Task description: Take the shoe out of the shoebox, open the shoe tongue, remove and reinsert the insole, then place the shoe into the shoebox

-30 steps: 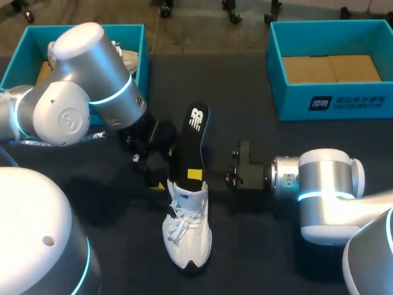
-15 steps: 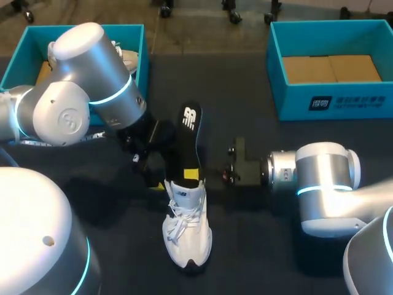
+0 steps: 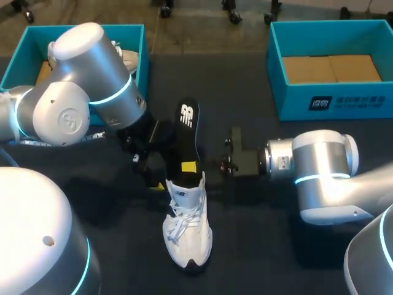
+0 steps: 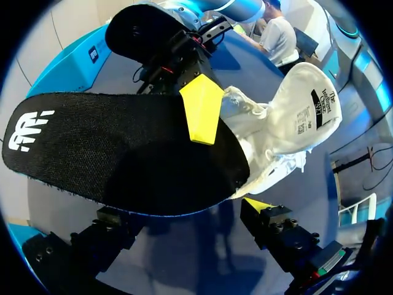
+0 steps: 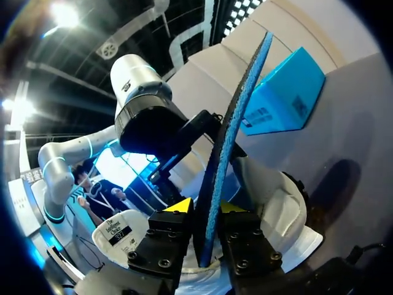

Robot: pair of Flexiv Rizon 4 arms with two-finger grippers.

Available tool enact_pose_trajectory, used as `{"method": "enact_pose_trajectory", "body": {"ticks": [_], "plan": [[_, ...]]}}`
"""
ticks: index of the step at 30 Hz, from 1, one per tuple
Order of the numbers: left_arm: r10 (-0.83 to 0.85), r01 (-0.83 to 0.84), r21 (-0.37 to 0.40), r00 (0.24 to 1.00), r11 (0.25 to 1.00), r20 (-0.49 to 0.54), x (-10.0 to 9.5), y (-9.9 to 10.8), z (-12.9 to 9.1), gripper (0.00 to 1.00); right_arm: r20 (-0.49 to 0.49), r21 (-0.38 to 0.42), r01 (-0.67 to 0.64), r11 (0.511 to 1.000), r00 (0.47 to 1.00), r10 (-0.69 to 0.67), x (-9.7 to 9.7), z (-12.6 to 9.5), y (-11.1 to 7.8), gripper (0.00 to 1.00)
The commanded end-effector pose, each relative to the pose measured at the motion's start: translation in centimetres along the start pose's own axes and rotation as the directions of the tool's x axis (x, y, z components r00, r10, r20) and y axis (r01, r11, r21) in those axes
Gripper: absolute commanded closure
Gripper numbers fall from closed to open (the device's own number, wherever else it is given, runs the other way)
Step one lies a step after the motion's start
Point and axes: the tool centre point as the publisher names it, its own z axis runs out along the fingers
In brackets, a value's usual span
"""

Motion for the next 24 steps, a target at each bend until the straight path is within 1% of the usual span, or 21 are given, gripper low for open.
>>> {"method": "enact_pose_trajectory", "body": {"ticks": [1,6,8,9,11,13,19,24], "plan": [[0.001,-0.001,0.001,1.0,1.0,0.003,0.1,0.1,0.1,0.0,0.009,0.011,0.004,1.0,1.0,-0.005,0.3,0.1,0.7,0.75],[0.001,-0.001,0.001,1.0,1.0,0.003,0.1,0.1,0.1,0.0,0.014,0.011,0.01,1.0,1.0,-0.01,0.0,0.2,1.8,0.74],[0.001,-0.001,0.001,1.0,1.0,0.003,0.1,0.1,0.1,0.0,0.02,-0.006,0.004,1.0,1.0,-0.004,-0.1,0.2,2.2,0.76],[0.001,-0.001,0.001,1.0,1.0,0.003,0.1,0.1,0.1,0.0,0.02,-0.01,0.002,1.0,1.0,-0.002,-0.2,0.2,2.3,0.79],[0.001,-0.001,0.001,1.0,1.0,0.003,0.1,0.1,0.1,0.0,0.018,-0.017,0.001,1.0,1.0,-0.001,-0.4,0.3,2.5,0.88],[0.001,-0.001,0.001,1.0,1.0,0.003,0.1,0.1,0.1,0.0,0.023,-0.032,-0.006,0.999,1.0,0.006,-0.6,0.4,2.6,1.0],[0.001,-0.001,0.001,1.0,1.0,0.003,0.1,0.1,0.1,0.0,0.039,-0.07,-0.03,0.997,0.999,0.033,-0.8,0.5,2.2,1.0],[0.001,-0.001,0.001,1.0,1.0,0.003,0.1,0.1,0.1,0.0,0.058,-0.069,-0.043,0.997,0.997,0.047,-0.8,0.8,0.8,1.0]]}}
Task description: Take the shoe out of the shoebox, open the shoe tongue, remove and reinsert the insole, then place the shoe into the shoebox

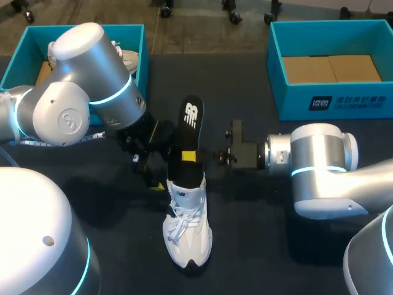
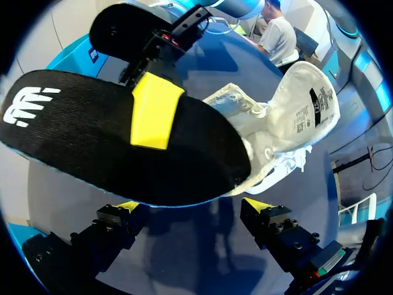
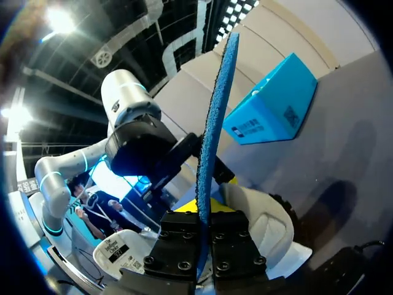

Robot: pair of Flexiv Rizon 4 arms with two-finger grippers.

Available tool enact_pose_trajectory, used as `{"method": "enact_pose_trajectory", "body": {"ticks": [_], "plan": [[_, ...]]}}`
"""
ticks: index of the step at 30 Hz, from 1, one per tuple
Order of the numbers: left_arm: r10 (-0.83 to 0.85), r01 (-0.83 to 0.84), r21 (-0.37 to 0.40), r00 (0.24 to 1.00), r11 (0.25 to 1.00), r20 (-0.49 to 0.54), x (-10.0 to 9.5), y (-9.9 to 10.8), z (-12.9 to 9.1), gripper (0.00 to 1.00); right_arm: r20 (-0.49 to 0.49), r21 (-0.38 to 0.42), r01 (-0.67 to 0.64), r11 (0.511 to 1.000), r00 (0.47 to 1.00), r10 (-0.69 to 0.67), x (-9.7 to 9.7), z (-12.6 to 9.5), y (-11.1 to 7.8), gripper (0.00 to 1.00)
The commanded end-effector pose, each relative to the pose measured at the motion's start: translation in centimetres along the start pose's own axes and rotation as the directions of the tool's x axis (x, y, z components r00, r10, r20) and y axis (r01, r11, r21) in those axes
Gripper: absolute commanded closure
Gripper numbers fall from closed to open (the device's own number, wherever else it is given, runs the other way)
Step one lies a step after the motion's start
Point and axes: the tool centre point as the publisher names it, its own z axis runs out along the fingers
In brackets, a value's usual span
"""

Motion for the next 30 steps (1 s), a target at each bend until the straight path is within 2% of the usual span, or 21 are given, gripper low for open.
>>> {"method": "enact_pose_trajectory", "body": {"ticks": [1,10,17,25,26,27,30], "plan": [[0.001,-0.001,0.001,1.0,1.0,0.003,0.1,0.1,0.1,0.0,0.025,-0.01,-0.001,1.0,1.0,0.001,0.4,0.6,-1.4,1.0],[0.001,-0.001,0.001,1.0,1.0,0.003,0.1,0.1,0.1,0.0,0.052,0.005,-0.012,1.0,0.999,0.012,1.0,0.5,-3.8,1.0],[0.001,-0.001,0.001,1.0,1.0,0.003,0.1,0.1,0.1,0.0,0.072,0.067,-0.058,0.996,0.996,0.053,1.3,0.6,-4.7,1.0],[0.001,-0.001,0.001,1.0,1.0,0.003,0.1,0.1,0.1,0.0,0.035,0.065,-0.048,0.997,0.998,0.046,1.1,0.4,-4.6,1.0],[0.001,-0.001,0.001,1.0,1.0,0.003,0.1,0.1,0.1,0.0,0.034,0.067,-0.04,0.997,0.999,0.038,1.3,0.5,-4.3,0.71],[0.001,-0.001,0.001,1.0,1.0,0.003,0.1,0.1,0.1,0.0,0.032,0.068,-0.03,0.997,0.999,0.028,1.4,0.5,-4.0,0.61],[0.001,-0.001,0.001,1.0,1.0,0.003,0.1,0.1,0.1,0.0,0.036,0.074,-0.01,0.997,0.999,0.007,1.7,0.5,-3.2,0.55]]}}
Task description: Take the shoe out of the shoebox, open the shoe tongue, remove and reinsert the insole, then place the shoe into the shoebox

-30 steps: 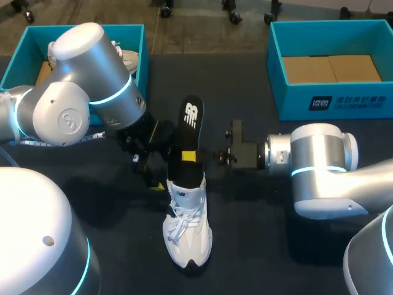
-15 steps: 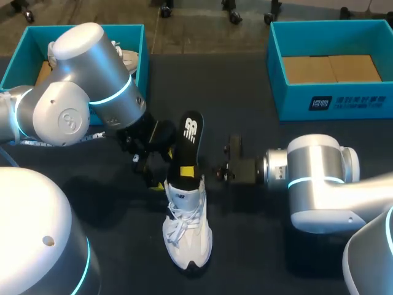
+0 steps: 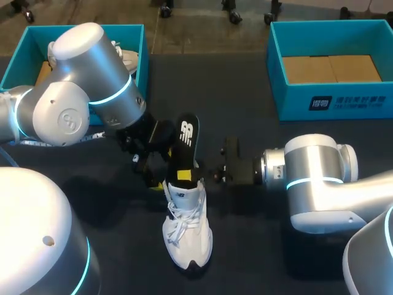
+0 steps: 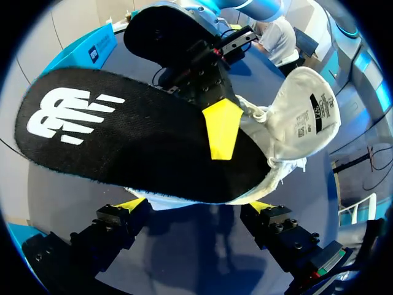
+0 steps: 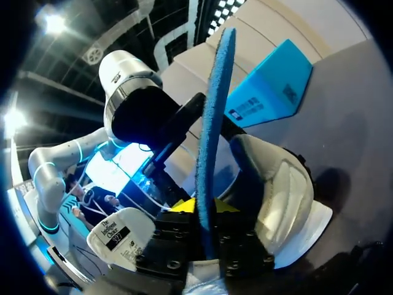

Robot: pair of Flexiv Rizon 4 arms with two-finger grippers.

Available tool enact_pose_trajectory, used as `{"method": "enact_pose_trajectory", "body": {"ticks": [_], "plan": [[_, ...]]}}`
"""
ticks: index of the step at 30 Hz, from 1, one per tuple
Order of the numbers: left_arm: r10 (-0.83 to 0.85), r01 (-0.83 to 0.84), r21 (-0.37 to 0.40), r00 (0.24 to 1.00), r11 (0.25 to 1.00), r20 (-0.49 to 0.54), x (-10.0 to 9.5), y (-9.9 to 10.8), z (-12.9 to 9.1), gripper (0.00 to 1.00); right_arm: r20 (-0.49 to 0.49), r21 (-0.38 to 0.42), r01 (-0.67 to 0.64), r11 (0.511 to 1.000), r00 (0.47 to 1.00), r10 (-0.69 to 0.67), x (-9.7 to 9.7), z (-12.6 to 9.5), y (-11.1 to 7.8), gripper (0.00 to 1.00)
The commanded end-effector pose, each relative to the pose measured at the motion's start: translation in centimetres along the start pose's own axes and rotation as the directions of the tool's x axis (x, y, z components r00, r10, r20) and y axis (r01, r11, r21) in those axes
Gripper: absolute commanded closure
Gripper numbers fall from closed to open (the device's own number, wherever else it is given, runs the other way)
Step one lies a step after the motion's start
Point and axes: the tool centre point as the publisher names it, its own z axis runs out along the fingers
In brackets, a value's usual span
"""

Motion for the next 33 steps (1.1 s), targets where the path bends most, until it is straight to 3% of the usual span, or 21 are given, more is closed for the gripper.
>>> {"method": "enact_pose_trajectory", "body": {"ticks": [1,10,11,14,19,33], "plan": [[0.001,-0.001,0.001,1.0,1.0,0.002,0.1,0.0,0.2,0.0,-0.003,0.023,0.014,1.0,1.0,-0.014,0.2,-0.2,0.9,0.55],[0.001,-0.001,0.001,1.0,1.0,0.002,0.1,0.0,0.2,0.0,0.007,0.029,0.042,0.999,0.999,-0.042,0.3,-0.1,3.0,0.71],[0.001,-0.001,0.001,1.0,1.0,0.002,0.1,0.0,0.2,0.0,0.009,0.029,0.041,0.999,0.999,-0.042,0.2,-0.2,3.2,0.75],[0.001,-0.001,0.001,1.0,1.0,0.002,0.1,0.0,0.2,0.0,0.013,0.022,0.039,0.999,0.999,-0.039,-0.2,-0.3,3.5,1.0],[0.001,-0.001,0.001,1.0,1.0,0.002,0.1,0.0,0.2,0.0,0.031,0.019,0.031,0.999,0.999,-0.032,-0.8,-0.1,3.1,1.0],[0.001,-0.001,0.001,1.0,1.0,0.002,0.1,0.0,0.2,0.0,0.069,0.044,-0.074,0.996,0.995,0.071,-0.8,0.6,-1.0,1.0]]}}
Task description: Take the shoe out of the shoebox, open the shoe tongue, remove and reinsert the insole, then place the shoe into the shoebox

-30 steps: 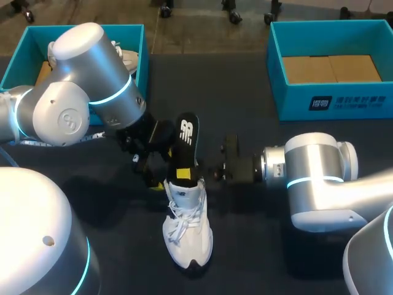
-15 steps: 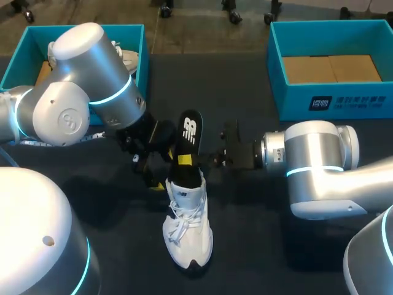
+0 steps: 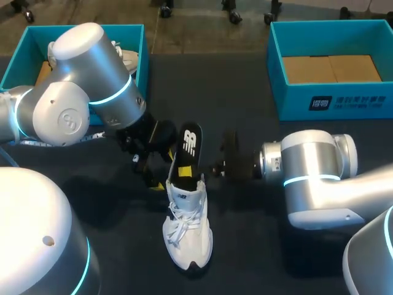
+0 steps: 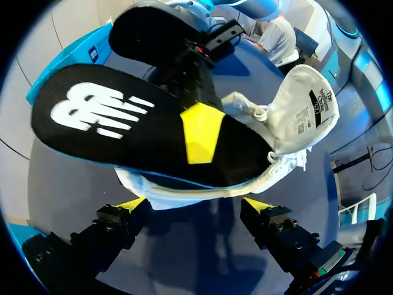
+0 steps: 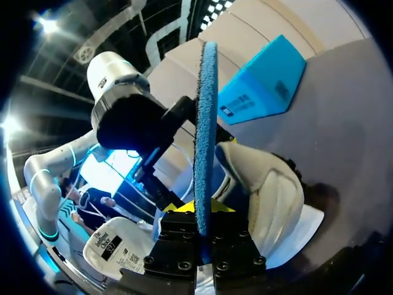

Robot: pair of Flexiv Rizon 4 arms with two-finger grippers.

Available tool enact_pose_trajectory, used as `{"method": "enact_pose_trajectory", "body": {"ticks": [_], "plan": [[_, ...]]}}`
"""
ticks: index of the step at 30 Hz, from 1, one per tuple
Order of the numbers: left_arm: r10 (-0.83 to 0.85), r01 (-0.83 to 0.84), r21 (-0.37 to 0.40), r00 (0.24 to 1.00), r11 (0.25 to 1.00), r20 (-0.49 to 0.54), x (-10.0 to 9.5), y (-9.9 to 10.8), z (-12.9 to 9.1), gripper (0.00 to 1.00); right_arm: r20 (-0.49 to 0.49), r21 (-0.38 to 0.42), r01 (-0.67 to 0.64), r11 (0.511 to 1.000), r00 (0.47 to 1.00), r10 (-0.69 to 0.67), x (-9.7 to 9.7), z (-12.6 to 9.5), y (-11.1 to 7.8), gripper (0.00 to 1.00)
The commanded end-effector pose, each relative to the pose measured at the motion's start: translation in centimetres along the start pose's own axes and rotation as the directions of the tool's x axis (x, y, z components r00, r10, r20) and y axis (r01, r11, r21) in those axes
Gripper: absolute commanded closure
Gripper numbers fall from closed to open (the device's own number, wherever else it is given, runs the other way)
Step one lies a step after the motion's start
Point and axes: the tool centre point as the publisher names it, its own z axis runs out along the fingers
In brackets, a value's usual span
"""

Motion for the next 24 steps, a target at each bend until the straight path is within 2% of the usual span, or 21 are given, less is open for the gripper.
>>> {"method": "enact_pose_trajectory", "body": {"ticks": [1,7,8,9,10,12,18,24], "plan": [[0.001,-0.001,0.001,1.0,1.0,0.002,0.1,0.0,0.1,0.0,0.018,0.008,-0.03,1.0,0.999,0.03,0.2,0.7,-1.3,1.0],[0.001,-0.001,0.001,1.0,1.0,0.002,0.1,0.0,0.1,0.0,0.018,0.012,-0.052,0.999,0.998,0.052,0.4,0.8,-1.7,1.0],[0.001,-0.001,0.001,1.0,1.0,0.002,0.1,0.0,0.1,0.0,0.014,0.012,-0.044,0.999,0.999,0.044,0.5,0.7,-1.5,0.97],[0.001,-0.001,0.001,1.0,1.0,0.002,0.1,0.0,0.1,0.0,0.015,0.011,-0.036,0.999,0.999,0.036,0.6,0.7,-1.3,0.79],[0.001,-0.001,0.001,1.0,1.0,0.002,0.1,0.0,0.1,0.0,0.017,0.009,-0.027,1.0,0.999,0.027,0.7,0.6,-1.0,0.67],[0.001,-0.001,0.001,1.0,1.0,0.002,0.1,0.0,0.1,0.0,0.016,0.012,-0.012,1.0,1.0,0.012,0.9,0.6,-0.4,0.58],[0.001,-0.001,0.001,1.0,1.0,0.002,0.1,0.0,0.1,0.0,0.001,0.014,0.031,0.999,1.0,-0.031,1.0,0.1,1.4,0.59],[0.001,-0.001,0.001,1.0,1.0,0.002,0.1,0.0,0.1,0.0,-0.03,-0.019,0.048,0.999,0.998,-0.048,0.5,-0.5,2.7,0.66]]}}
